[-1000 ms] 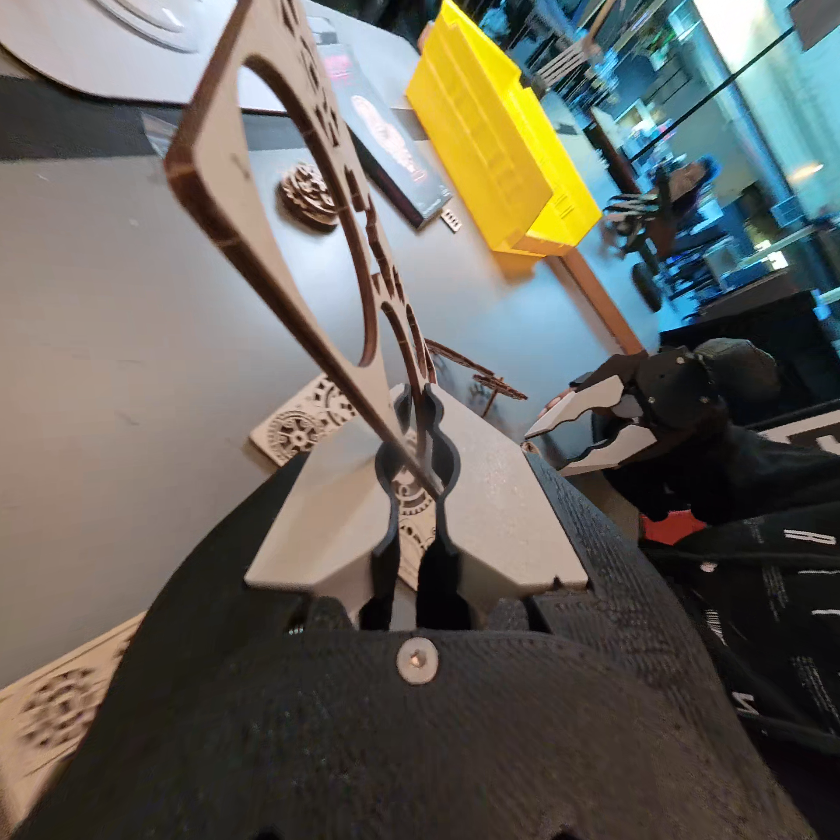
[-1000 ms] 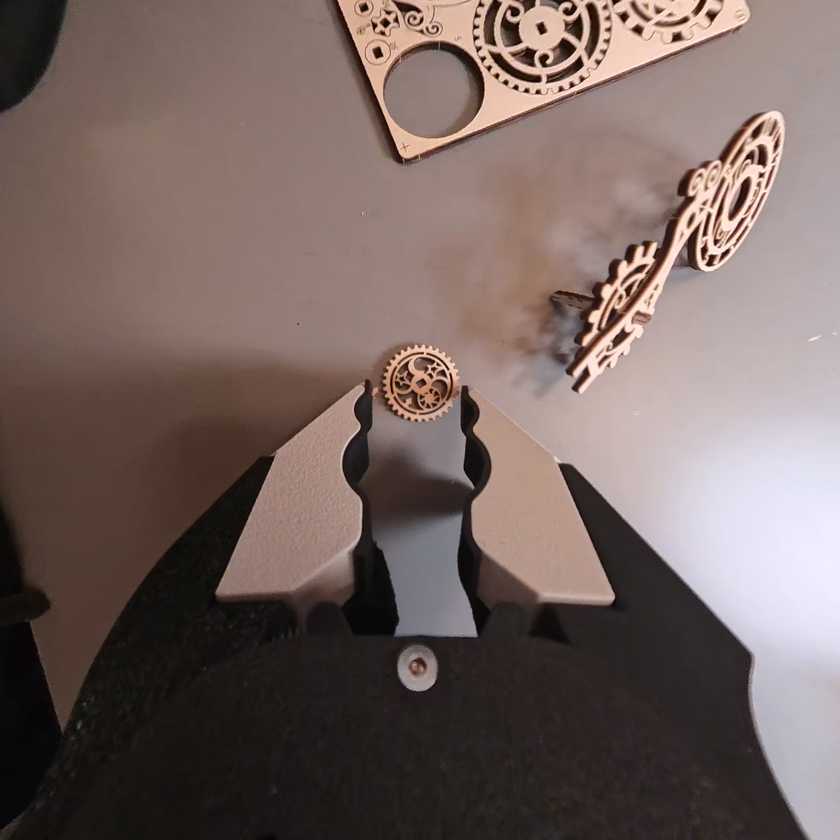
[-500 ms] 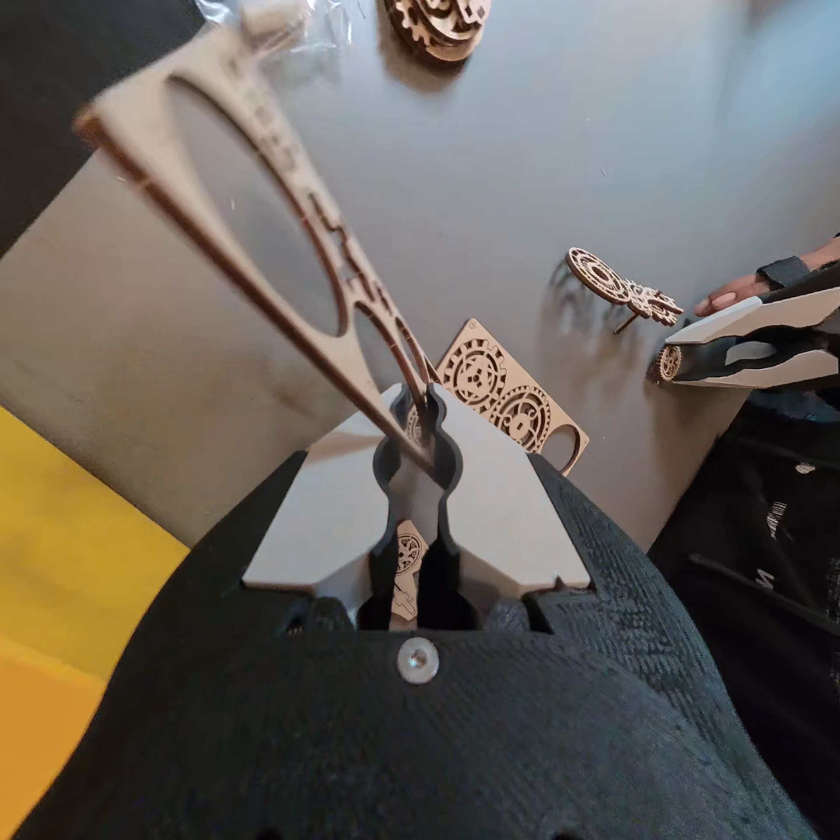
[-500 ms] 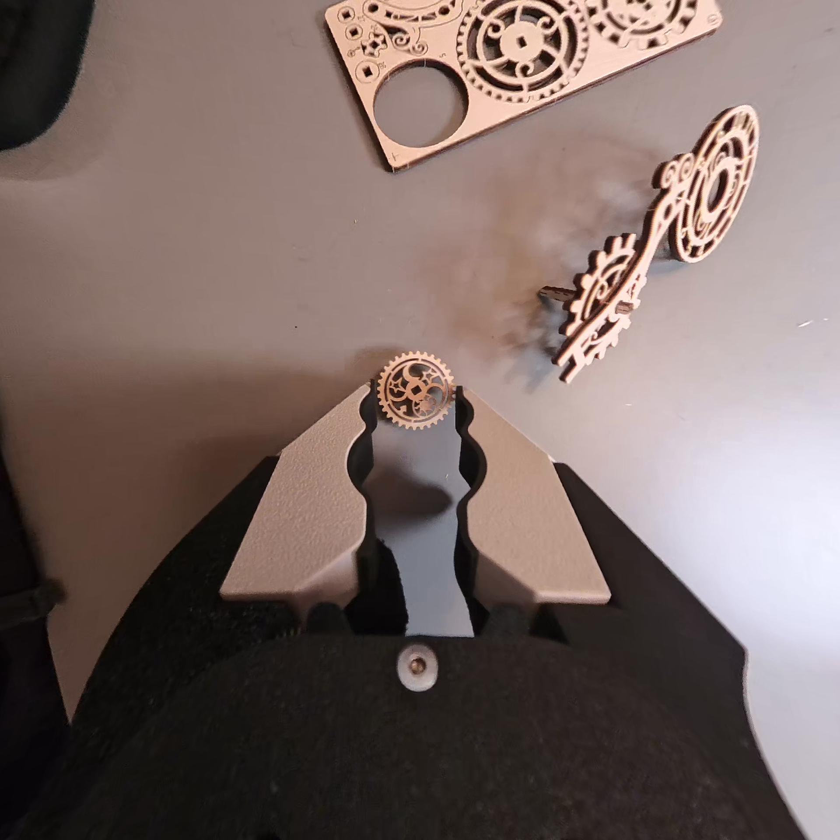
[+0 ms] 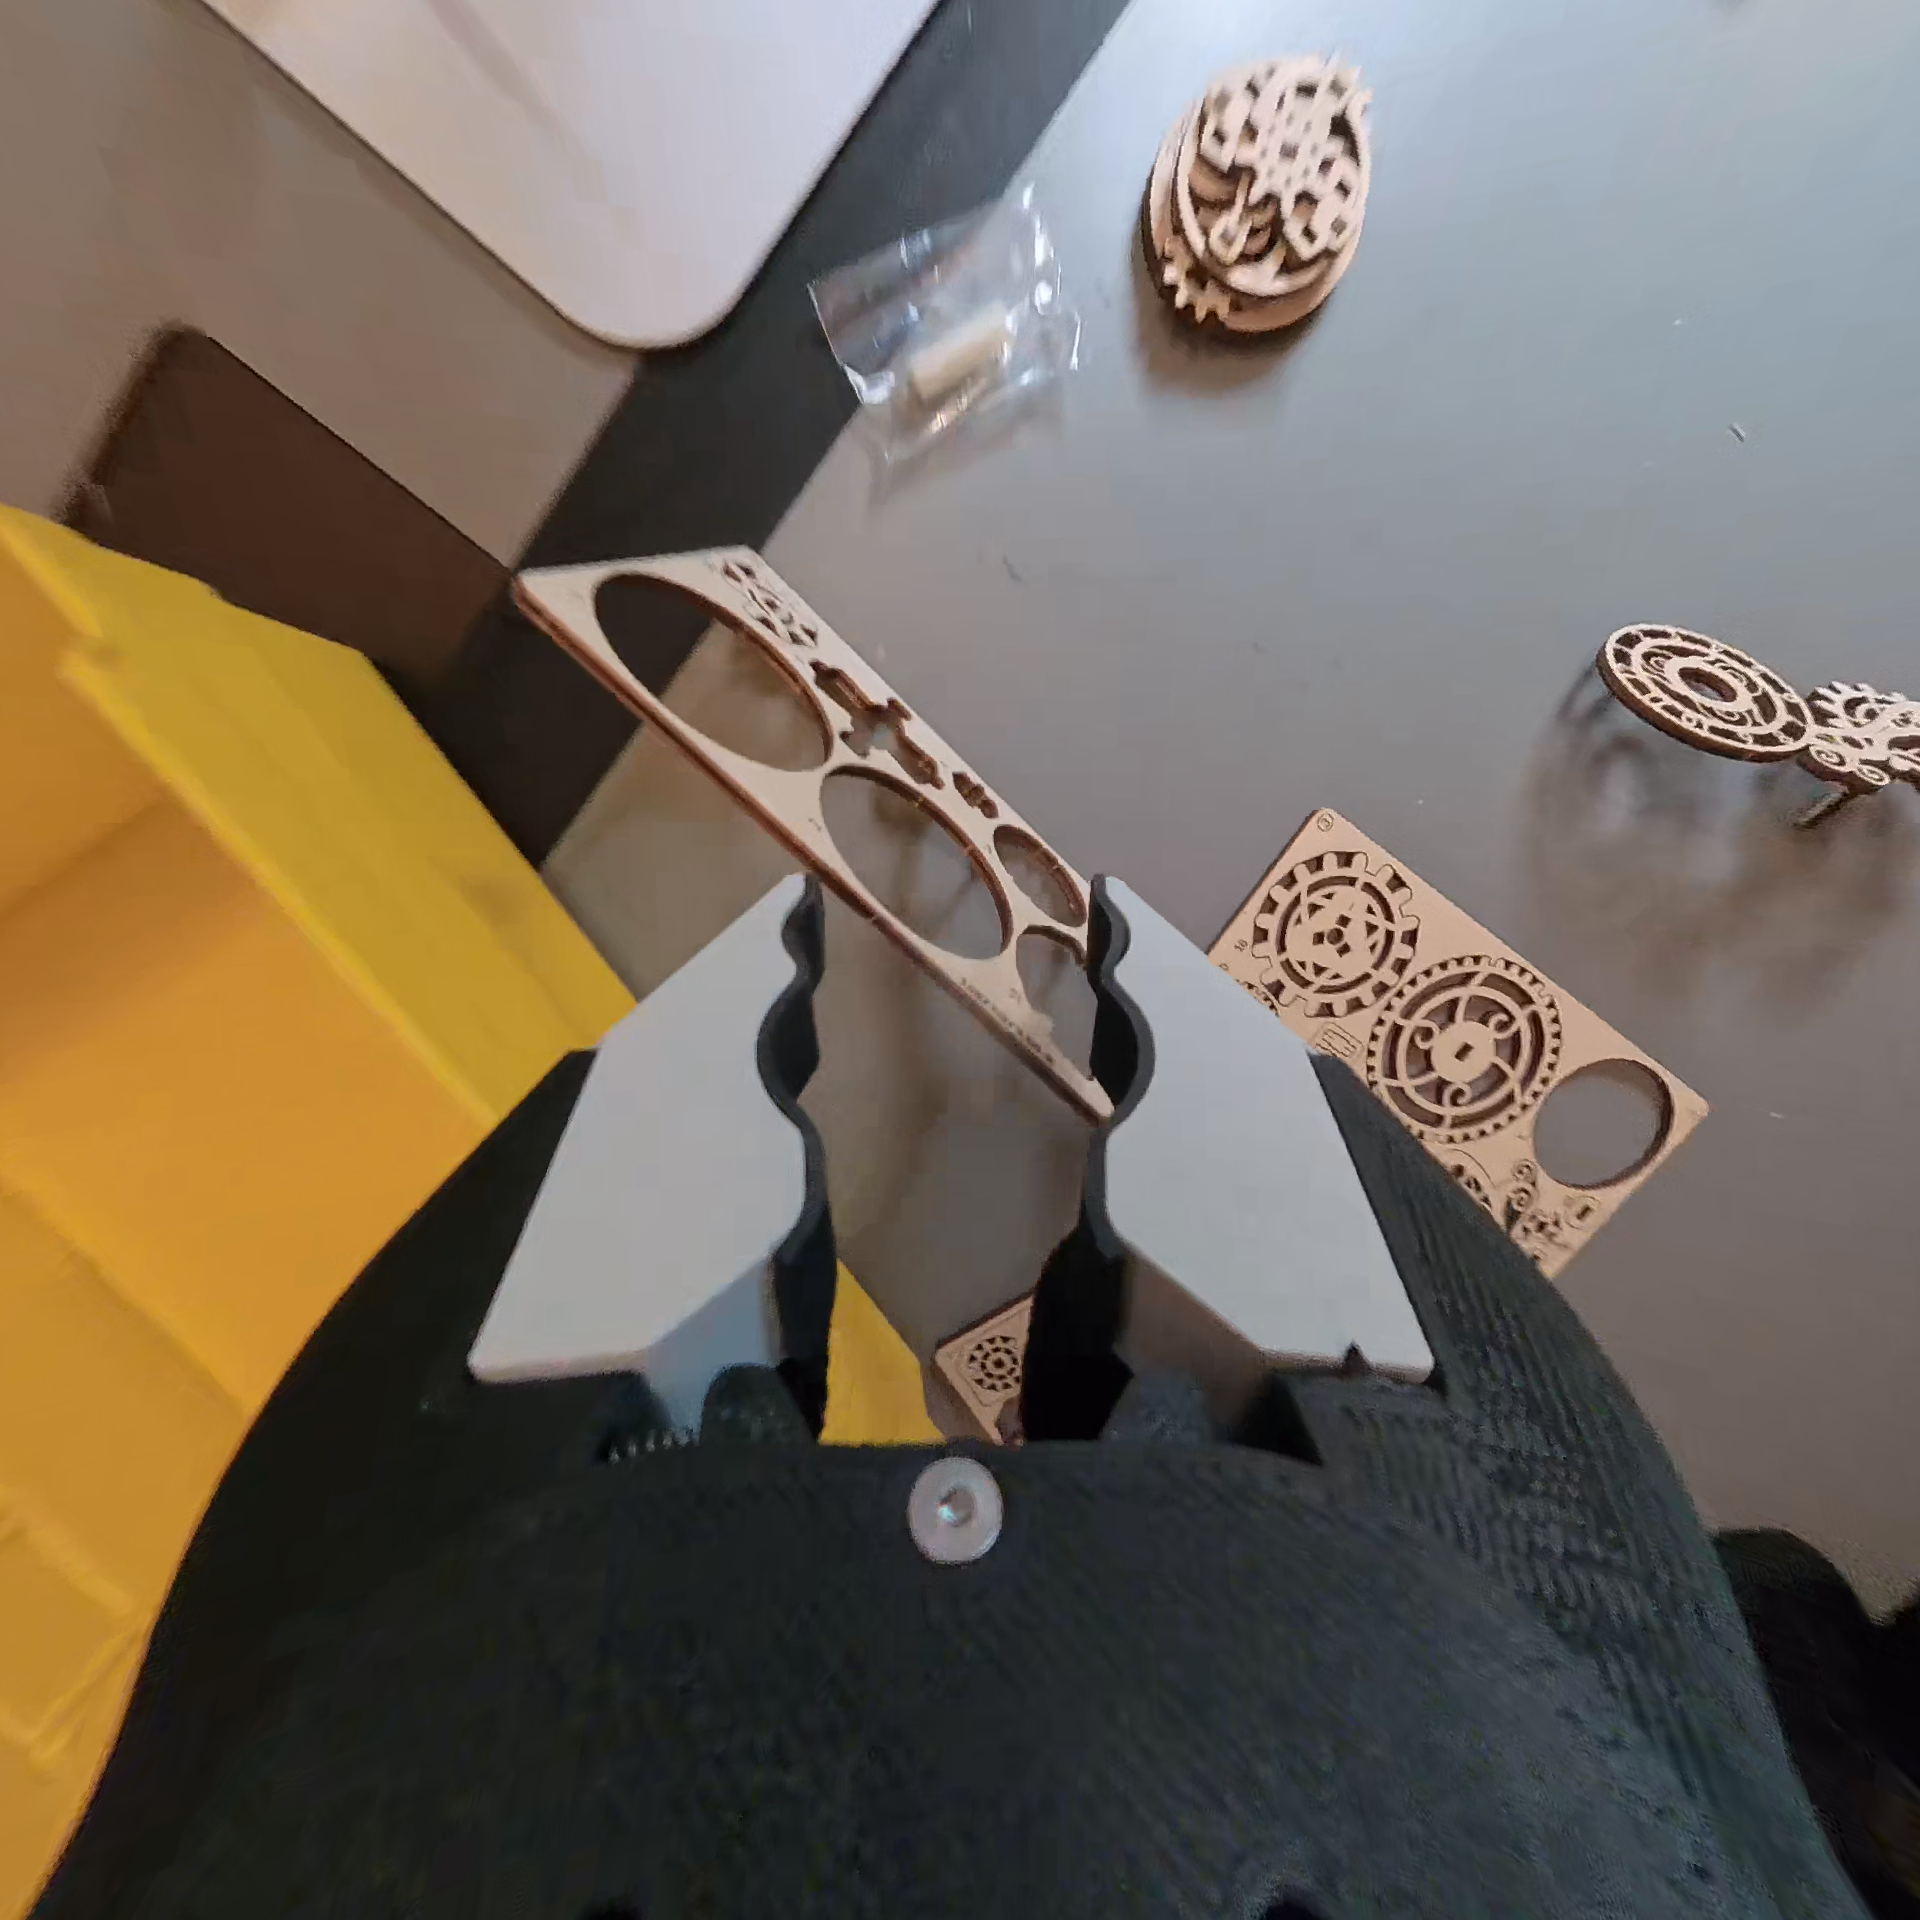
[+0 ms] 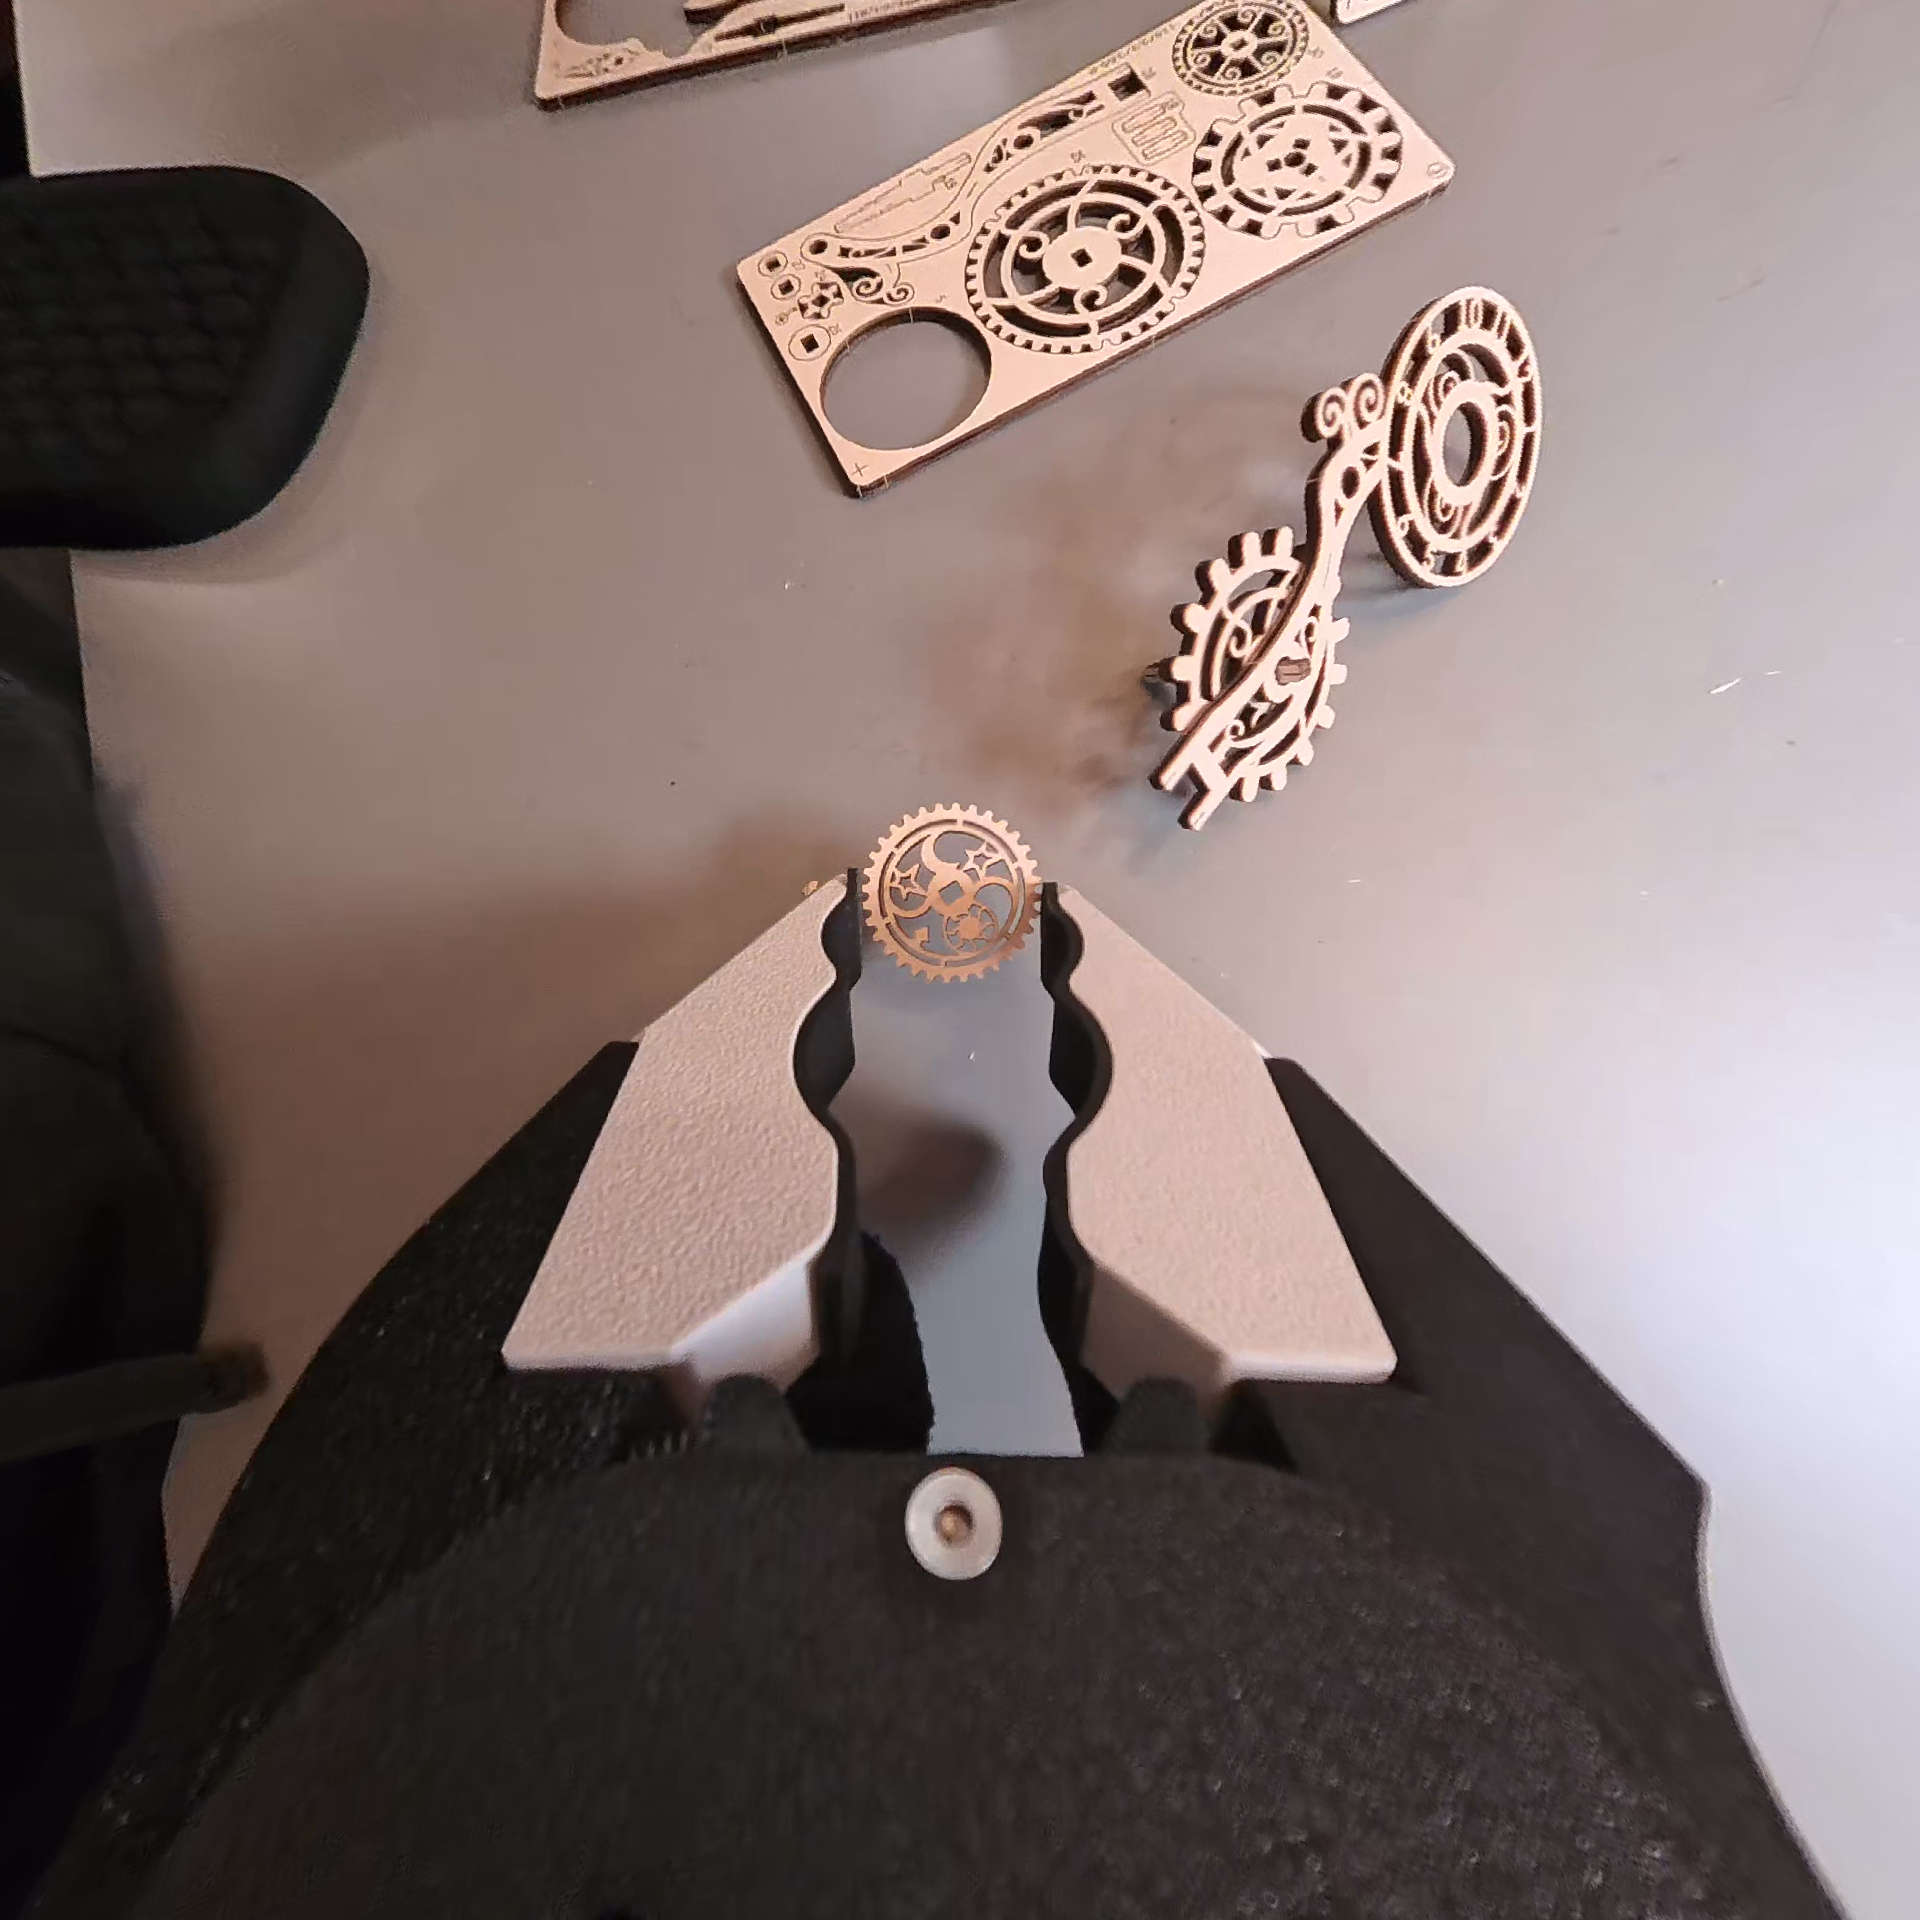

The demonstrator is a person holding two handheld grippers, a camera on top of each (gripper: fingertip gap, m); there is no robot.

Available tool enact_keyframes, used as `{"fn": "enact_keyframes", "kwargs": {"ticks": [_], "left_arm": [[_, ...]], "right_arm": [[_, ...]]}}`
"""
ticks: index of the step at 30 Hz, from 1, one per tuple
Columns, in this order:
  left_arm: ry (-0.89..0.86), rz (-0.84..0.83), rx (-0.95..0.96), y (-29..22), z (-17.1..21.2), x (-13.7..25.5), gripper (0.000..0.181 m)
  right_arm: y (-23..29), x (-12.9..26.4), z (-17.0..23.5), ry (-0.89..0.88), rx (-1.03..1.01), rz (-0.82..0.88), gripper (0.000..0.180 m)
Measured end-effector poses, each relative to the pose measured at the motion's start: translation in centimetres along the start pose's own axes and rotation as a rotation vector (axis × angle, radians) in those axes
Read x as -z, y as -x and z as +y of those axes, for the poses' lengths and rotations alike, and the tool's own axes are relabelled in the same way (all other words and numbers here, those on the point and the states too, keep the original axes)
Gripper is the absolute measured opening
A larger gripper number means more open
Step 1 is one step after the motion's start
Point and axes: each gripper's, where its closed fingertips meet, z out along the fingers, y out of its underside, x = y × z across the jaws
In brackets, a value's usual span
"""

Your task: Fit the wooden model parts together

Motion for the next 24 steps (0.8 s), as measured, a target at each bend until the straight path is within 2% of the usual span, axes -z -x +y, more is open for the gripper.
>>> {"fn": "enact_keyframes", "kwargs": {"ticks": [4,6,12,17,20,24], "left_arm": [[-0.269,-0.022,-0.102,-2.2,-2.6,3.1,0.050],[-0.407,-0.024,-0.165,-4.0,-3.3,4.3,0.037],[-0.755,0.244,-0.215,-13.2,-2.3,5.3,0.000],[-0.847,0.384,-0.168,-18.7,0.0,3.4,0.000],[-0.868,0.425,-0.136,-21.1,0.7,2.7,0.006],[-0.898,0.462,-0.064,-22.9,0.5,1.8,0.040]], "right_arm": [[-0.5,0.4,-0.4,-0.030,-0.013,0.004,0.032],[-0.8,0.8,-0.6,-0.052,-0.025,0.011,0.032],[-2.5,2.4,-2.5,-0.198,-0.096,0.051,0.032],[-3.7,3.1,-3.3,-0.291,-0.159,0.065,0.032],[-4.0,3.3,-3.6,-0.330,-0.179,0.070,0.032],[-4.1,3.9,-4.8,-0.385,-0.182,0.083,0.032]]}}
